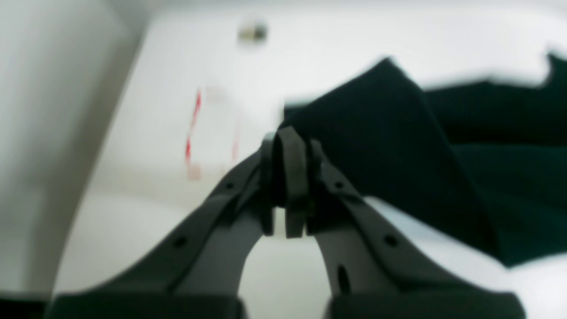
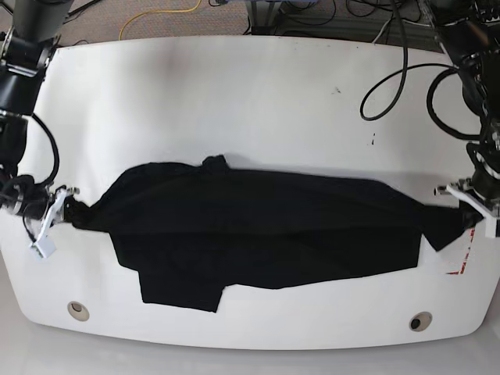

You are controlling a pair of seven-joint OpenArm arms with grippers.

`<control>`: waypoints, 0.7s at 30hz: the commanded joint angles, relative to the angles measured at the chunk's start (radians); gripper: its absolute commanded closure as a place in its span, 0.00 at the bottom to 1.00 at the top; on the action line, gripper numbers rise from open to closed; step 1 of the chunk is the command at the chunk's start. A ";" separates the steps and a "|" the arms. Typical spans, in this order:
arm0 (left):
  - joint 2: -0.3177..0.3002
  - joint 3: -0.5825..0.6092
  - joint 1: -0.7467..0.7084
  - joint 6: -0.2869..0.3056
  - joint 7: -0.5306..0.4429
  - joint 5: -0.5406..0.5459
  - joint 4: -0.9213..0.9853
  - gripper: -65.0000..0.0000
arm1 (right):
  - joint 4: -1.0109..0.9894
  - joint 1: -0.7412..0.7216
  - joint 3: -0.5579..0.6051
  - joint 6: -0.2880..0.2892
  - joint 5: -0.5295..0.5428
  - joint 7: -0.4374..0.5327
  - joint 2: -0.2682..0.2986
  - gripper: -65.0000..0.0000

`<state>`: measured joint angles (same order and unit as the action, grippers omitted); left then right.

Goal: Fold the T-shirt properly
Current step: 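Swing the shirt over and lay it flat with both grippers, then drag the shirt corners apart with both grippers to smooth it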

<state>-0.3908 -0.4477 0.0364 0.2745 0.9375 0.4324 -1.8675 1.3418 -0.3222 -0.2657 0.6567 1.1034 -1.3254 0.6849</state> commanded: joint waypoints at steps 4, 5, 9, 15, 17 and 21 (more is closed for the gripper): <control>-0.020 -0.021 -0.115 -0.002 -0.031 0.003 -0.027 1.00 | 0.015 0.130 -0.045 0.004 0.030 0.005 0.028 1.00; -0.020 -0.021 -0.134 -0.002 -0.031 -0.002 -0.027 1.00 | 0.020 0.153 -0.047 0.004 0.030 0.005 0.028 1.00; -0.024 -0.023 -0.198 -0.002 -0.031 -0.005 -0.025 1.00 | 0.066 0.240 -0.050 0.004 0.030 0.005 0.028 1.00; -0.030 -0.023 -0.307 -0.002 -0.031 -0.007 -0.027 1.00 | 0.166 0.415 -0.122 0.002 0.030 0.005 0.008 1.00; -0.041 -0.023 -0.338 -0.002 -0.031 -0.007 -0.027 1.00 | 0.179 0.456 -0.139 0.002 0.028 0.005 -0.001 1.00; -0.050 -0.020 -0.375 -0.002 -0.031 -0.007 -0.025 1.00 | 0.181 0.504 -0.146 0.002 0.028 0.005 -0.009 1.00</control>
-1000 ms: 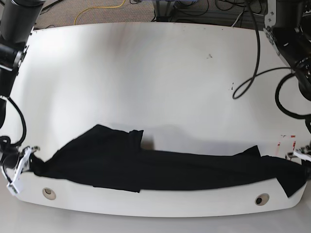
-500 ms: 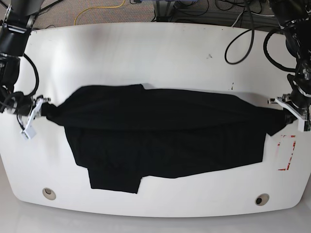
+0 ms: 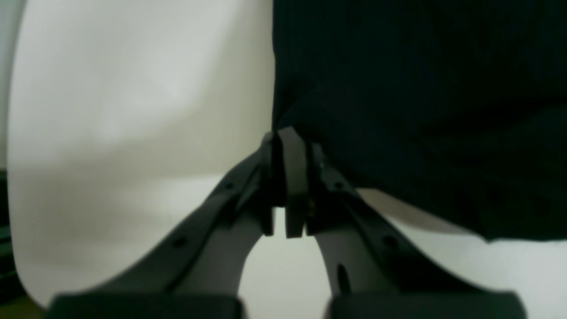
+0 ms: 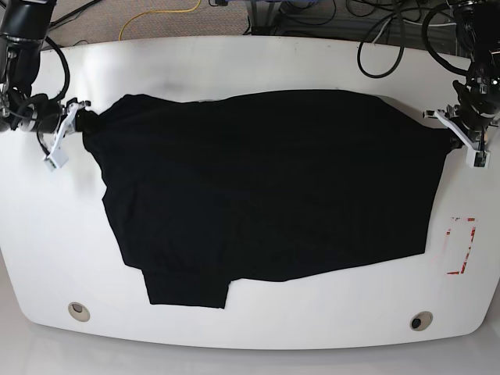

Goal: Fold the T-shirt properly
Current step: 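Drag the shirt corners apart with both grippers to smooth it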

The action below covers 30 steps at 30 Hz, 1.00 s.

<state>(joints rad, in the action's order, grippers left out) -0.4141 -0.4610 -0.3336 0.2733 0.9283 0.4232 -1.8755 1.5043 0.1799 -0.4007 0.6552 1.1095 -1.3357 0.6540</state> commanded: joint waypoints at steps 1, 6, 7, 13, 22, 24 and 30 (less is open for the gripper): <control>-0.027 -0.006 -0.014 -0.001 -0.022 0.003 -0.019 1.00 | 0.018 0.014 -0.008 0.004 0.021 0.015 0.017 1.00; -0.039 -0.009 -0.043 -0.001 -0.022 0.003 -0.019 1.00 | 0.018 0.073 -0.016 0.004 0.014 0.015 -0.018 1.00; -0.044 -0.009 -0.045 -0.001 -0.022 0.003 -0.019 1.00 | 0.018 0.079 -0.016 0.004 0.014 0.015 -0.021 1.00; -0.068 -0.009 -0.045 -0.001 -0.022 0.003 -0.017 1.00 | 0.018 0.082 -0.016 0.002 0.013 0.015 -0.027 1.00; -0.078 -0.081 -0.046 0.019 -0.019 0.007 -0.023 1.00 | 0.018 0.088 -0.016 0.002 0.021 0.015 -0.024 1.00; -0.075 -0.098 -0.046 0.057 -0.019 0.007 -0.025 1.00 | 0.018 0.089 -0.016 0.002 0.022 0.015 -0.024 1.00; -0.045 -0.137 -0.012 0.136 -0.019 0.010 -0.025 1.00 | 0.018 0.089 -0.053 0.013 0.053 0.015 -0.027 1.00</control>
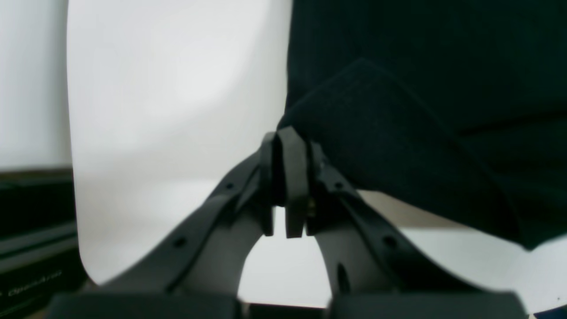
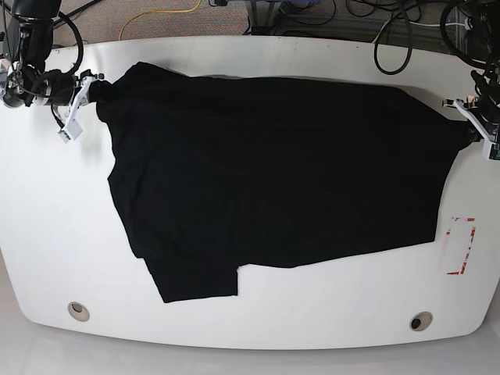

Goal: Fold the T-shirt properly
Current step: 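Drag the shirt corners apart with both grippers to smooth it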

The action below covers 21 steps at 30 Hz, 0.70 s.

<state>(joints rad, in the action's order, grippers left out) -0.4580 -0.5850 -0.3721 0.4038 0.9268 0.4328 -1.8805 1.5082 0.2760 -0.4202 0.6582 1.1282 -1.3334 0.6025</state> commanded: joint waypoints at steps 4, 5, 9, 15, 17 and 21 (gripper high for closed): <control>0.041 -0.013 0.114 0.008 -0.018 -0.007 -0.015 1.00 | 0.015 -0.019 -0.045 0.004 0.049 0.013 0.000 1.00; 0.043 -0.008 0.123 0.008 -0.016 -0.007 -0.015 1.00 | 0.015 -0.025 -0.045 0.004 0.051 0.013 -0.003 1.00; 0.044 0.007 0.149 0.005 -0.016 -0.007 -0.014 1.00 | 0.009 -0.053 -0.045 0.002 0.048 0.012 -0.011 1.00; 0.046 0.035 0.221 0.005 -0.016 -0.007 0.006 1.00 | 0.010 -0.091 -0.045 0.002 0.048 0.012 -0.057 1.00; 0.046 0.035 0.236 0.005 -0.016 -0.007 0.032 1.00 | 0.010 -0.110 -0.049 0.002 0.043 0.012 -0.065 1.00; 0.046 0.040 0.293 0.005 -0.016 -0.007 0.089 1.00 | 0.009 -0.146 -0.049 0.002 0.043 0.018 -0.095 1.00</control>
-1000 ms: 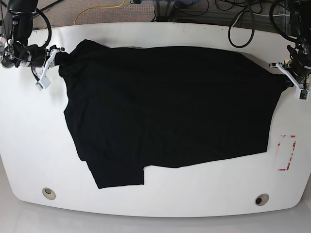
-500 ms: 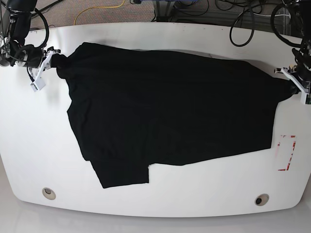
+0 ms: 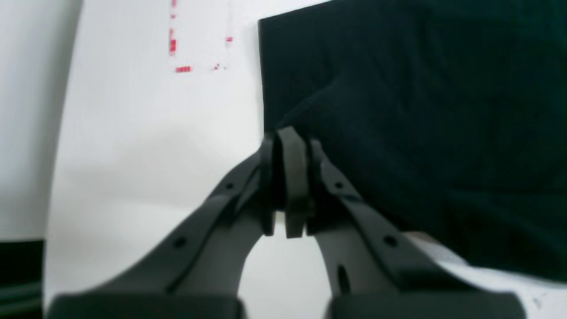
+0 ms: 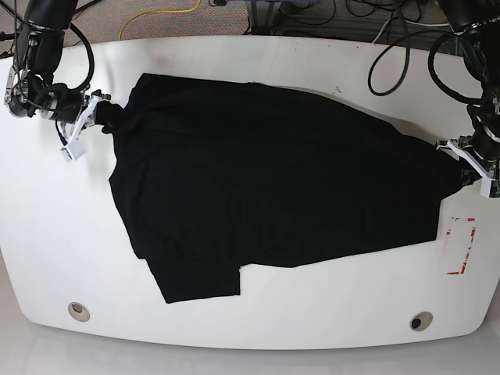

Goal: Fold the T-shirt properly
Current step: 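Drag the shirt corners apart with both grippers to smooth it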

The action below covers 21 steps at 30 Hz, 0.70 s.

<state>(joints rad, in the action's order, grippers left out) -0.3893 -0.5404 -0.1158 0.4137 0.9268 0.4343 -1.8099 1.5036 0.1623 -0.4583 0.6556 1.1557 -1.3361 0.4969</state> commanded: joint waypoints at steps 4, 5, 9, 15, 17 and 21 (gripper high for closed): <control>-0.023 -0.007 0.084 -0.005 -0.016 -0.009 0.092 1.00 | 0.015 -0.065 -0.010 0.005 0.017 0.020 -0.010 1.00; -0.023 -0.007 0.092 -0.005 -0.016 -0.009 0.108 1.00 | 0.015 -0.071 -0.010 0.005 0.017 0.020 -0.010 1.00; -0.023 -0.007 0.129 -0.005 -0.016 -0.007 0.149 1.00 | 0.015 -0.099 -0.010 0.005 0.017 0.030 -0.024 1.00; -0.015 -0.001 0.167 -0.002 -0.019 0.001 0.193 1.00 | 0.028 -0.140 -0.010 0.003 0.016 0.046 -0.033 1.00; 0.003 -0.004 0.176 0.000 -0.021 0.001 0.195 1.00 | 0.051 -0.148 -0.010 0.003 0.014 0.051 -0.033 1.00; 0.023 -0.008 0.199 0.001 -0.022 0.001 0.197 1.00 | 0.088 -0.155 -0.010 0.003 0.014 0.073 -0.033 1.00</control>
<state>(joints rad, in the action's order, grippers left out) -0.3546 -0.5453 0.0540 0.4122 0.9260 0.4229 -1.6024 1.5574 0.0250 -0.4618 0.6548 1.1458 -1.2991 0.4416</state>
